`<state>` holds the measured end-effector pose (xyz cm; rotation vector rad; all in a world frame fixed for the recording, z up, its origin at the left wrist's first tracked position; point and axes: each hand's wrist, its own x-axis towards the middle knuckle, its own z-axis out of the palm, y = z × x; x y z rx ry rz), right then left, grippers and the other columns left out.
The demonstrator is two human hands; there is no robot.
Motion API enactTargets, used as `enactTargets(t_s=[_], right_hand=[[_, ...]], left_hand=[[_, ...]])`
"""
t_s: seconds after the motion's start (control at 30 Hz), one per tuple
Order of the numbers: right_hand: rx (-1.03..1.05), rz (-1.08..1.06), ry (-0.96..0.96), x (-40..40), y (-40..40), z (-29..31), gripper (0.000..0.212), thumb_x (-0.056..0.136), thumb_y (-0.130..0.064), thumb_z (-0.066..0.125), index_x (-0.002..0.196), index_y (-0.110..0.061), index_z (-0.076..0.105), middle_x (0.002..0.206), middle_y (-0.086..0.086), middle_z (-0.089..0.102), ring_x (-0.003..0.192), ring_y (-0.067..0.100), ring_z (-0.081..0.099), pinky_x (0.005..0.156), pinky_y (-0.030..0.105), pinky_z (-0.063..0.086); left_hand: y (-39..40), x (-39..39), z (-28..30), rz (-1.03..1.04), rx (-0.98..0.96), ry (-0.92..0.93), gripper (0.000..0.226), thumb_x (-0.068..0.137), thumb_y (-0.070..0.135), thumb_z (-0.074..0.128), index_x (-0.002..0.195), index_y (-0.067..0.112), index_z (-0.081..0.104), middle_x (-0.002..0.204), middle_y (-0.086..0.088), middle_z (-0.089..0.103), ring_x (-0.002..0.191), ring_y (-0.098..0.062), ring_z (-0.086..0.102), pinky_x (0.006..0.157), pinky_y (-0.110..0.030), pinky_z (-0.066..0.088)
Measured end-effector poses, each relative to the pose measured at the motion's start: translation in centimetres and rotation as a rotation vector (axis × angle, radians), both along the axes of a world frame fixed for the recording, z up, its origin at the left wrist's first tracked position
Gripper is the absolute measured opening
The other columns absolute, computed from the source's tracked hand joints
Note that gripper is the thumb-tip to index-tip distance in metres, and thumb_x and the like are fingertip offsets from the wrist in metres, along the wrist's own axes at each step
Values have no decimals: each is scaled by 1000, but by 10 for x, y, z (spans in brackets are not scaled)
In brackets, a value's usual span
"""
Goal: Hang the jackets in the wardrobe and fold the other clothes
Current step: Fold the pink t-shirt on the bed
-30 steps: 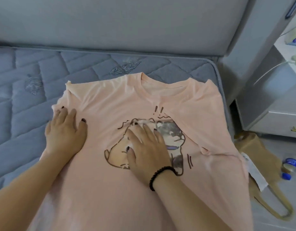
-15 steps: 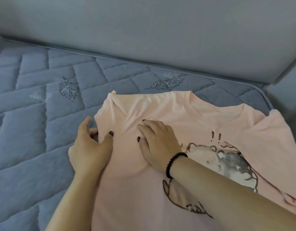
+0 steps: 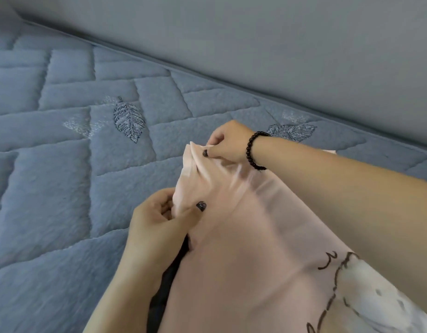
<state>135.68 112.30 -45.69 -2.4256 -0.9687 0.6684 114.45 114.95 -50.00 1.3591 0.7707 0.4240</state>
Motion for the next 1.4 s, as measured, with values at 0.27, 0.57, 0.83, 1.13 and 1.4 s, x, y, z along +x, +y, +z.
enactTargets(t_s=[0.27, 0.57, 0.83, 1.13, 1.4], right_hand=[[-25, -161, 385, -2, 39, 20, 16, 94, -10, 44, 82, -8, 55, 49, 3, 59, 40, 16, 55, 48, 21, 42], [315, -508, 277, 3, -4, 17, 51, 56, -57, 74, 76, -13, 60, 44, 3, 61, 44, 22, 64, 58, 42, 60], [-115, -611, 348, 27, -105, 17, 59, 63, -72, 66, 78, -15, 58, 70, 0, 58, 50, 16, 55, 54, 22, 43], [26, -534, 45, -8, -125, 4, 89, 64, -26, 86, 137, -16, 37, 125, 5, 56, 110, 25, 58, 88, 31, 48], [349, -776, 170, -12, -178, -13, 50, 71, -5, 80, 113, -15, 54, 102, 2, 59, 81, 19, 65, 82, 31, 51]], left_hand=[[6, 2, -8, 273, -7, 41, 23, 88, 18, 62, 74, 23, 44, 63, -4, 46, 58, -20, 43, 56, -40, 40], [-32, 5, 12, -6, 697, -154, 46, 84, -1, 54, 96, 42, 44, 93, 40, 64, 72, 5, 64, 62, -4, 45], [-52, 9, -2, -556, 599, -186, 58, 83, 23, 61, 126, 59, 44, 116, 37, 60, 105, 11, 61, 88, -18, 52], [-46, 15, -18, -514, 913, 89, 72, 77, 46, 73, 141, 47, 37, 150, 28, 17, 143, 10, 7, 103, 3, -2], [-41, 30, -10, -638, 1019, 60, 61, 91, 24, 62, 143, 29, 30, 151, 6, 4, 146, -23, 20, 119, -45, 16]])
